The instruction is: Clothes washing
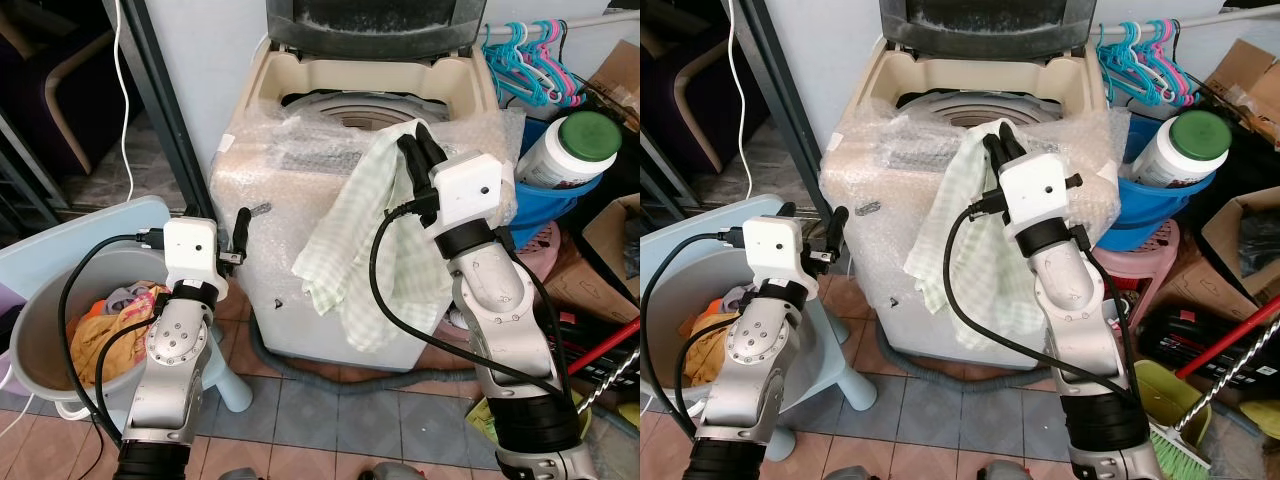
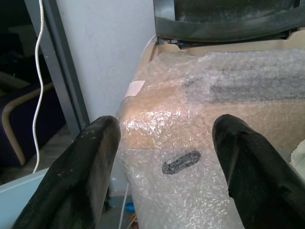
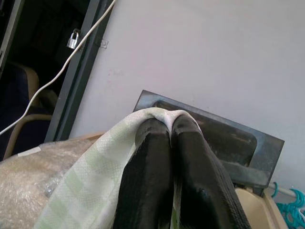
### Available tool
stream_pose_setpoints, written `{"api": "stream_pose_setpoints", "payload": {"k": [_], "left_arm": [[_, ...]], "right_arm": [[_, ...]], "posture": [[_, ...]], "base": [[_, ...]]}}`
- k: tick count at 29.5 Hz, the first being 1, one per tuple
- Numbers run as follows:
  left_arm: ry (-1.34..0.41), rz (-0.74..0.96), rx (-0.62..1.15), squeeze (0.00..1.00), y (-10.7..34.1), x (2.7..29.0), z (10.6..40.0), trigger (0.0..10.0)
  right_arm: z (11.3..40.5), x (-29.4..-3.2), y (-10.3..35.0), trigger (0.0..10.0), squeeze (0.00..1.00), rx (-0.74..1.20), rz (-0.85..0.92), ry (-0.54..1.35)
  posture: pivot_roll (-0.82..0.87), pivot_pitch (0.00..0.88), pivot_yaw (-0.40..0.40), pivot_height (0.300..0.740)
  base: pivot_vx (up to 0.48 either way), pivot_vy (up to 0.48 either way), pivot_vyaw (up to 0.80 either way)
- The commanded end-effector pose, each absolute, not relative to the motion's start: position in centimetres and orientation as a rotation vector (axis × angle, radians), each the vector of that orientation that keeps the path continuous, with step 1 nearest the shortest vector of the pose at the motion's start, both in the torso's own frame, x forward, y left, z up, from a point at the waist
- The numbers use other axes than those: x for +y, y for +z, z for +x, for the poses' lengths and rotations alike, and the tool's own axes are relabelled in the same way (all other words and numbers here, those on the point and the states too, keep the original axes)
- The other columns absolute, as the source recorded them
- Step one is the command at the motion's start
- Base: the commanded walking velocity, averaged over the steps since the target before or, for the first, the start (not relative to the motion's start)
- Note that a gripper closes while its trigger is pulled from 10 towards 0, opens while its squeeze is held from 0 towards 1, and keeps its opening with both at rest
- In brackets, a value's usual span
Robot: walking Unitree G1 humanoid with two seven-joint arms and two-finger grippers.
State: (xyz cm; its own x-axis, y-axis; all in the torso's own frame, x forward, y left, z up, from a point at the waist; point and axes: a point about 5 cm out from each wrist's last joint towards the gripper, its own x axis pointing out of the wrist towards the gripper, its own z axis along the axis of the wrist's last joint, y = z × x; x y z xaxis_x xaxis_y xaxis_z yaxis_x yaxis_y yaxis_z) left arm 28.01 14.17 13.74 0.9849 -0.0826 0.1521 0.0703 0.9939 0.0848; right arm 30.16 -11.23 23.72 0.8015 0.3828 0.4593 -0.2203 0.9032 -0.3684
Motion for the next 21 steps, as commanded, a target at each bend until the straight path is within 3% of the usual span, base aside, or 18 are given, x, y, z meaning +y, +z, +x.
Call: {"api": "stream_pose_setpoints", "payload": {"k": [1,11,21], "left_arm": [[-0.095,0.081,-0.163,0.00,13.8,13.9,28.1,10.0],[-0.102,0.070,-0.165,0.00,13.8,13.4,28.0,10.0],[-0.102,0.065,-0.168,0.00,13.8,13.3,27.8,10.0]], "right_arm": [[30.9,-11.0,25.7,10.0,0.00,-0.625,-0.312,0.347],[35.3,-12.6,35.1,10.0,0.00,-0.811,-0.348,0.340],[36.3,-13.5,39.8,10.0,0.00,-0.916,-0.388,0.304]], "posture": [[-0.07,0.034,0.035,0.740],[-0.05,0.036,0.015,0.740],[-0.04,0.045,0.010,0.740]], "base": [[0.337,0.000,0.00],[0.343,0.000,0.00],[0.480,0.000,0.00]]}}
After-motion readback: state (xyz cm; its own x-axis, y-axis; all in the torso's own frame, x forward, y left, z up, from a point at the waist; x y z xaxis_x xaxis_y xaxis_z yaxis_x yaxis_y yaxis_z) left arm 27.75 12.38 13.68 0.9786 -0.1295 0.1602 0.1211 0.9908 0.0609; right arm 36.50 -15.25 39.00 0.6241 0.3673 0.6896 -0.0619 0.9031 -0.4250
